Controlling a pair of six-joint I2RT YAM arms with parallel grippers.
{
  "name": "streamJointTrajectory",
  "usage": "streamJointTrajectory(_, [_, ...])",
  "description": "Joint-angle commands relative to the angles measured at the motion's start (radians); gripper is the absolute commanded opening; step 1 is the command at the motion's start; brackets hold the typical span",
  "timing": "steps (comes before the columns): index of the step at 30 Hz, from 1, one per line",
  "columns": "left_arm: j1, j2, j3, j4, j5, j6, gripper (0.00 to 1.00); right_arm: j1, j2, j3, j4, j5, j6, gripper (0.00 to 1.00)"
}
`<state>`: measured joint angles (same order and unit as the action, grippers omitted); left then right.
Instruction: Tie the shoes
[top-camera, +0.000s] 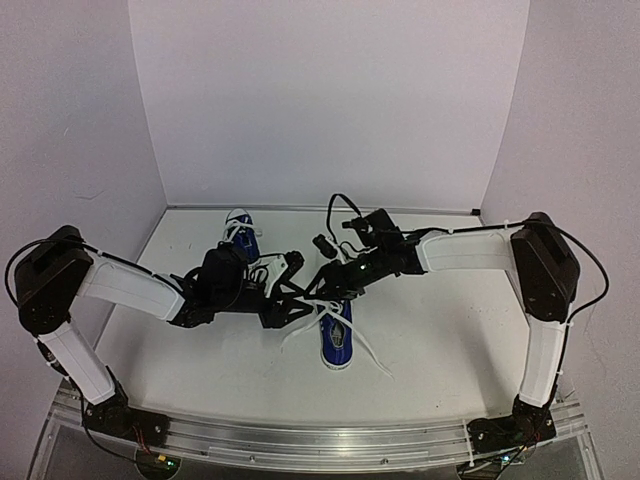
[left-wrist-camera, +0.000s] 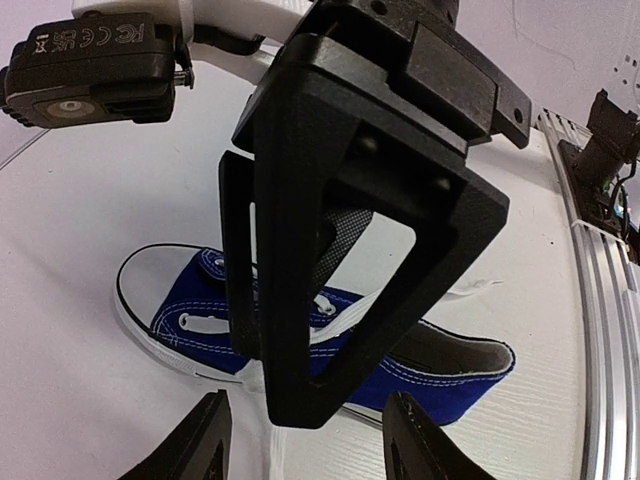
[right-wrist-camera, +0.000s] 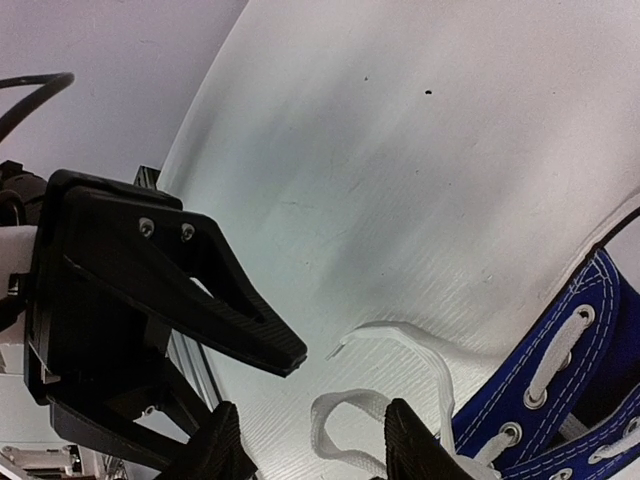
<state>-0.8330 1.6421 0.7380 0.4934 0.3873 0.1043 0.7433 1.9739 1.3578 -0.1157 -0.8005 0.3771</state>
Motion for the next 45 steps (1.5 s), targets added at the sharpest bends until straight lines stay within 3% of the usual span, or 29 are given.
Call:
streamJointTrajectory(1, [0.002,0.019,0.031,0.039,0.033,0.016,0.54,0.007,-0.029,0.048,-0.012,0.006,-0.021,0.52])
streamJointTrajectory(14, [0.005,0.08,0.109,0.023,0.011,0.032,0.56,-0.028,-0.066,0.035,-0.02,-0.003,-0.018,0.62])
streamJointTrajectory(26, [0.03,0.112,0.123,0.092,0.032,-0.019,0.58,-0.033,-0.075,0.036,-0.019,-0.045,-0.016,0.61])
streamJointTrajectory(45, [0.06,0.175,0.13,0.213,0.109,-0.095,0.41,-0.031,-0.033,0.028,0.023,-0.134,0.029,0.59])
